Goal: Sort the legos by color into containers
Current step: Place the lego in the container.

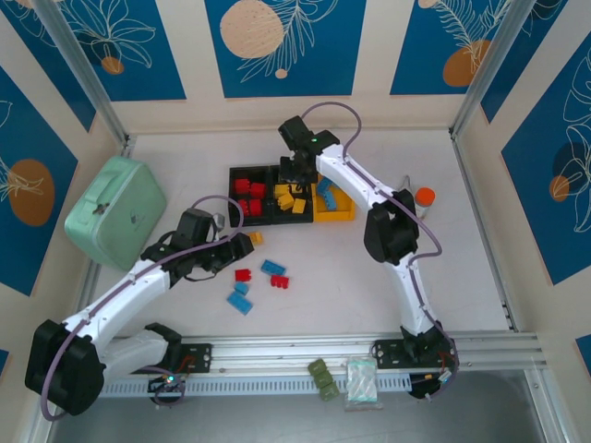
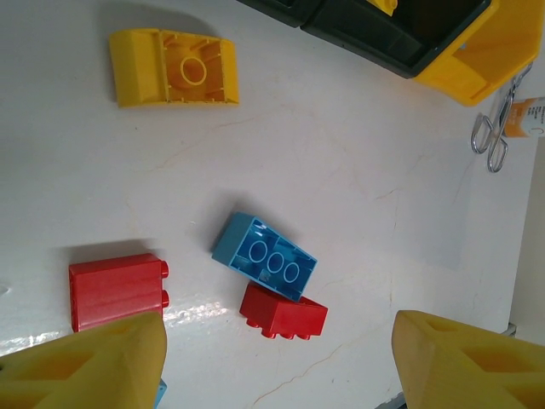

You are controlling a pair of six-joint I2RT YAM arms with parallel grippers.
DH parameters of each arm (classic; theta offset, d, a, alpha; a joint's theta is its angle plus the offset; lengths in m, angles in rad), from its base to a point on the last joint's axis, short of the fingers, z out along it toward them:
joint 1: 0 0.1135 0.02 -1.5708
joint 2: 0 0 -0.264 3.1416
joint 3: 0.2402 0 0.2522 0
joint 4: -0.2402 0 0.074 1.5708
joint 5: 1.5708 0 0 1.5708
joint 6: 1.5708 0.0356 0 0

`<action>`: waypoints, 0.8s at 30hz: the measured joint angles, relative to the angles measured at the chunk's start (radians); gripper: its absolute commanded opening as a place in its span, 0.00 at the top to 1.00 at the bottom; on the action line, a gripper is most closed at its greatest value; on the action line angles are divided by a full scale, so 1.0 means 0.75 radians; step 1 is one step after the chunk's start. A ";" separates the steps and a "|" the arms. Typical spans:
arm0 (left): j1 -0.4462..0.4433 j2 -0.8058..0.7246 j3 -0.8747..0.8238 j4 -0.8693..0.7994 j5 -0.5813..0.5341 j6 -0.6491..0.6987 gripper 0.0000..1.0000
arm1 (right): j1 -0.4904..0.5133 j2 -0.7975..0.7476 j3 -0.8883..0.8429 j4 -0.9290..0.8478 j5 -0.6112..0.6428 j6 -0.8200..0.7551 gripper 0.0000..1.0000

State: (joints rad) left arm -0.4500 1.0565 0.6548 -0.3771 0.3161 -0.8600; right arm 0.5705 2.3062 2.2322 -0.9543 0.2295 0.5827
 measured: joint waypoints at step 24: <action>-0.001 -0.073 -0.028 -0.008 -0.012 -0.032 0.30 | -0.053 0.323 0.400 -0.102 -0.081 0.036 0.54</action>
State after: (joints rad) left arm -0.4503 1.0016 0.6338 -0.3828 0.3073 -0.8837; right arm 0.5304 2.5488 2.5320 -1.0306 0.1684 0.6094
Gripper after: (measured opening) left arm 0.699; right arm 0.465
